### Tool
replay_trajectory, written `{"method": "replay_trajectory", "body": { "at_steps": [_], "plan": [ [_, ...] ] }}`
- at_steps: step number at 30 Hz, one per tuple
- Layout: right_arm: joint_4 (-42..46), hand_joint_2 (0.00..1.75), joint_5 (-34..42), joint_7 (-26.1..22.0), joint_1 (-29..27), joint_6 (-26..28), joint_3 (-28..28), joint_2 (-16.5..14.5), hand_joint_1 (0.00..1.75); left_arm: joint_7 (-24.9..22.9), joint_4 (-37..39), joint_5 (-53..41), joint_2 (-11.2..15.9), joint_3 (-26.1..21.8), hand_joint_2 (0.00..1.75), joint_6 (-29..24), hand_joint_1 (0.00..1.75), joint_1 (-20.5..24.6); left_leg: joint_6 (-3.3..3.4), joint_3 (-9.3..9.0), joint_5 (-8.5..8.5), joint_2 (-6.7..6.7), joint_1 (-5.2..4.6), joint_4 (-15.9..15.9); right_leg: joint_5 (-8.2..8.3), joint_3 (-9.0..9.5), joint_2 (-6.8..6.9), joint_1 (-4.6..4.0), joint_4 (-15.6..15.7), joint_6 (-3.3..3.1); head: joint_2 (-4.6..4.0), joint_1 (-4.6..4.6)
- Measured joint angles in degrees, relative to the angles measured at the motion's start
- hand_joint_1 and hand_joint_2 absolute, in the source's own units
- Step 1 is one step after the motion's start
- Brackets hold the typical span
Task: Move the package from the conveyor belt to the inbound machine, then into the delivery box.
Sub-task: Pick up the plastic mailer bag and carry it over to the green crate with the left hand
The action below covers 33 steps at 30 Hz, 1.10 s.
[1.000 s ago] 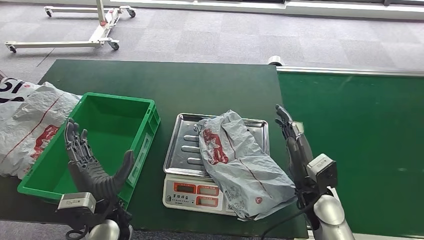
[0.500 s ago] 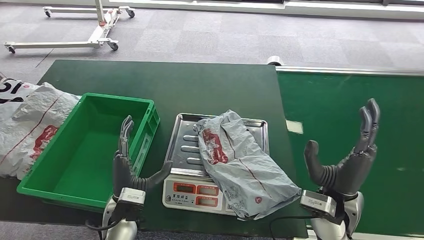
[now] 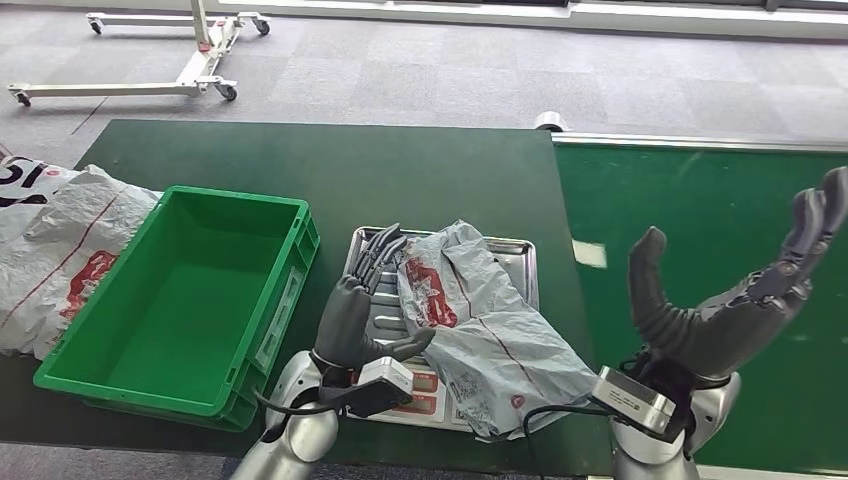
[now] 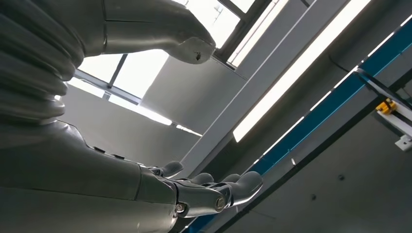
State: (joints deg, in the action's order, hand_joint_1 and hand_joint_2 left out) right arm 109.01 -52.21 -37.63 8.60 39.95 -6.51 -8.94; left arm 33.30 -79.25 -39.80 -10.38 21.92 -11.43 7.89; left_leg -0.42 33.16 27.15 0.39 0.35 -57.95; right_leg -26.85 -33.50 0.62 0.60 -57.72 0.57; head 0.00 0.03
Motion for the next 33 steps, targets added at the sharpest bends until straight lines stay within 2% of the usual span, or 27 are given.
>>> {"method": "replay_trajectory", "body": {
  "at_steps": [7,15,27,33],
  "plan": [
    [-0.9,1.75,-0.5,2.3,1.4,0.0,0.0,-0.3,0.0,-1.4,3.1,-1.8,-0.2,1.8,1.75,0.9,0.0,1.9,-0.01,0.03,0.02,-0.01,0.0,0.0,-0.02,-0.04,0.01,0.0,0.0,0.01,0.0,0.0],
    [-3.0,1.75,-2.1,8.0,4.6,0.0,-0.4,-0.3,0.0,-2.9,14.6,-6.0,-2.2,6.7,1.75,1.4,0.0,7.6,0.01,0.0,-0.01,-0.04,-0.02,0.0,0.04,0.01,0.01,0.02,0.0,0.05,0.0,0.01],
    [-3.3,1.75,-2.3,7.8,4.1,0.0,-0.5,-0.3,0.0,-1.9,27.6,-8.7,-3.9,13.0,1.75,3.1,0.0,10.5,0.01,0.03,0.02,-0.03,-0.02,0.0,-0.01,-0.03,0.01,0.02,0.0,0.03,0.0,0.01],
    [-3.3,1.75,-2.7,7.8,3.3,0.0,-0.5,-0.3,0.0,-1.4,31.1,-9.2,-4.2,14.5,1.75,3.0,0.0,11.1,0.01,0.02,0.01,-0.03,-0.02,0.0,0.0,-0.01,0.01,0.02,0.0,0.04,0.0,0.01]
  ]
}}
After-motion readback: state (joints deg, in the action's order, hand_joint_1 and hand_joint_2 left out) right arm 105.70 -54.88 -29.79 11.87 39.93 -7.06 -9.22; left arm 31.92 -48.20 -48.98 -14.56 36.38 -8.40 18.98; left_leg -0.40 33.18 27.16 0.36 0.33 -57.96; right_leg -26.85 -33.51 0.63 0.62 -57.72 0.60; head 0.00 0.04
